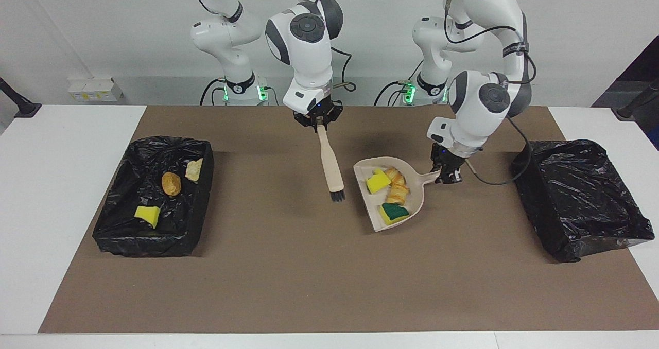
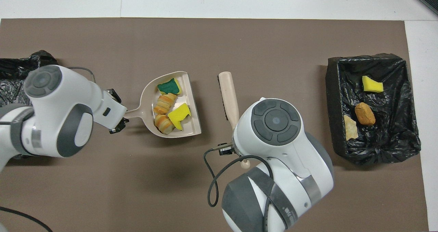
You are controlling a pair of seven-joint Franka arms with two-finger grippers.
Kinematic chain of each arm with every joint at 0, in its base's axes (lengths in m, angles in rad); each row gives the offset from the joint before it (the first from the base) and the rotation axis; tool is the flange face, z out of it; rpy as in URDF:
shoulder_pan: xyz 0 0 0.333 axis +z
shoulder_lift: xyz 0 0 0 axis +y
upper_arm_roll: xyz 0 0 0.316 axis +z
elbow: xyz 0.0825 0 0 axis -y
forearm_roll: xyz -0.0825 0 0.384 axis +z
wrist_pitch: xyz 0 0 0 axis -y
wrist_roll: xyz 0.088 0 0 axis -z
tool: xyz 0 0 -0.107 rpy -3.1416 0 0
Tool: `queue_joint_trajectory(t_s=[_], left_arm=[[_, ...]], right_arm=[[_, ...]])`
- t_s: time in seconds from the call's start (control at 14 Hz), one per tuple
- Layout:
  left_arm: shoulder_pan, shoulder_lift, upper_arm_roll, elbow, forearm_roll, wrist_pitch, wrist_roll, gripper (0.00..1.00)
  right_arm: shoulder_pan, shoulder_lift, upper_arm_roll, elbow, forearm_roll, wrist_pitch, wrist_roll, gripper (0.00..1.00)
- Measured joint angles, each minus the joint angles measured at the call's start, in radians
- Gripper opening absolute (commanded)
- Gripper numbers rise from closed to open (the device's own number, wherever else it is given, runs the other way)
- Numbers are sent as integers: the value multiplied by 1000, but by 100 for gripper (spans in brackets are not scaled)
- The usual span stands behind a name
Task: Sweep and dump trash in bin
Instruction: 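Carry the loaded dustpan with the left gripper toward the bin beside it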
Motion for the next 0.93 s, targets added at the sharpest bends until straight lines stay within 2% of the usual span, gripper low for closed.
queue_joint_trajectory(t_s=[0.36,0.57,0.79,0.93], left_arm=[[164,1,3,174,0,-157,169,0],[253,5,6,251,3,-220,251,0],[342,17,10,281,41,-226,342,0],[424,30,12,299,74,-226,449,0]], right_arm=[[50,-4,12,6,-10,1,162,0],[179,1,19,-63,-10,97,300,0],[321,16,24,-128,-12,180,456,0],[375,52,24,-142,-15,241,525,0]])
